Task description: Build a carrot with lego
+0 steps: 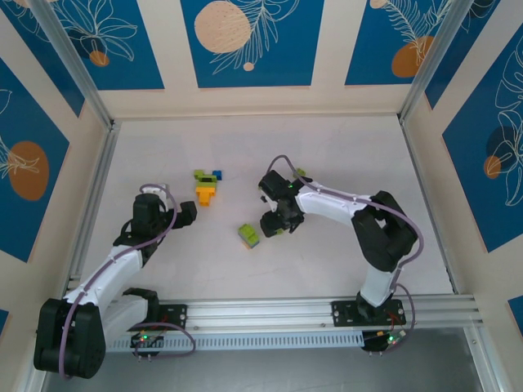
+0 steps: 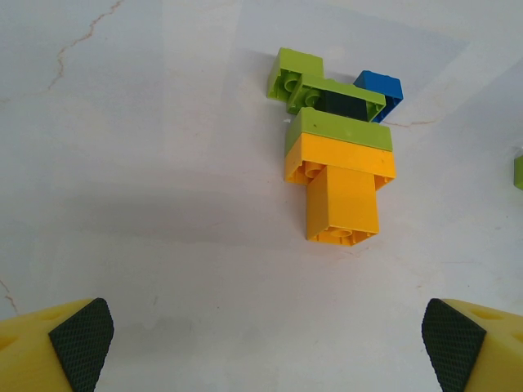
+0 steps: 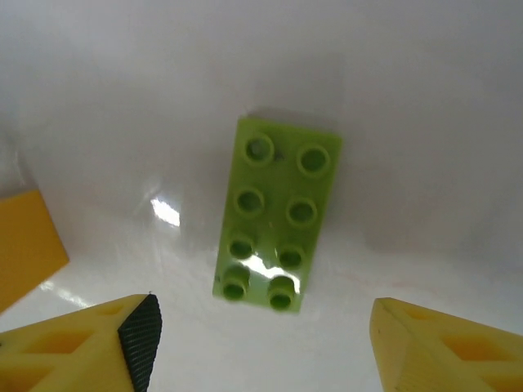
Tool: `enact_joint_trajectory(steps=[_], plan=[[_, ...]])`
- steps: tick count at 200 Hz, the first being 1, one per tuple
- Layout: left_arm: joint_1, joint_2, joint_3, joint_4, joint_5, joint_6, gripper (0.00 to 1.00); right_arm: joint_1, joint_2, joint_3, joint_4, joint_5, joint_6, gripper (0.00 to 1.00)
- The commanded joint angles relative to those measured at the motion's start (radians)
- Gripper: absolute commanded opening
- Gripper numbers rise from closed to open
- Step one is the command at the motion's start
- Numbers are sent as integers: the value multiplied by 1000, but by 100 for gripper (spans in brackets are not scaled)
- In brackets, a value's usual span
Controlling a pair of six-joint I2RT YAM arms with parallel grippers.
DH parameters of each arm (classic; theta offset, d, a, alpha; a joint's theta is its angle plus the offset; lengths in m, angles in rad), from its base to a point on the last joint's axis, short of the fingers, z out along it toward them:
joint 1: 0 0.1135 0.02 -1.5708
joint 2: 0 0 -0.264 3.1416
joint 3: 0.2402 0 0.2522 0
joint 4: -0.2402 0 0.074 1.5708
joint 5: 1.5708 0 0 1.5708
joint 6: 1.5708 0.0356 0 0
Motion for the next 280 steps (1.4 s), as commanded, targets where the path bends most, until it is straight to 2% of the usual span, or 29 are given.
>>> enact_joint_trajectory(steps=[1, 54, 119, 168, 216, 280], plan=[[15, -16, 13, 14, 11, -5, 100, -7, 32, 38, 9, -35, -23, 70], [15, -7, 15, 20, 10, -4, 100, -23, 73, 66, 21, -55, -44, 68], [14, -3, 18, 21, 9, -2, 100, -32, 108, 83, 14, -60, -56, 56], [16, 1, 19, 23, 11, -4, 100, -31, 122, 87, 9, -63, -56, 55], [15, 3, 18, 26, 11, -5, 100, -31, 134, 97, 0, -63, -58, 41], [15, 2, 17, 24, 12, -5, 100, -29, 75, 98, -37, -56, -54, 36]])
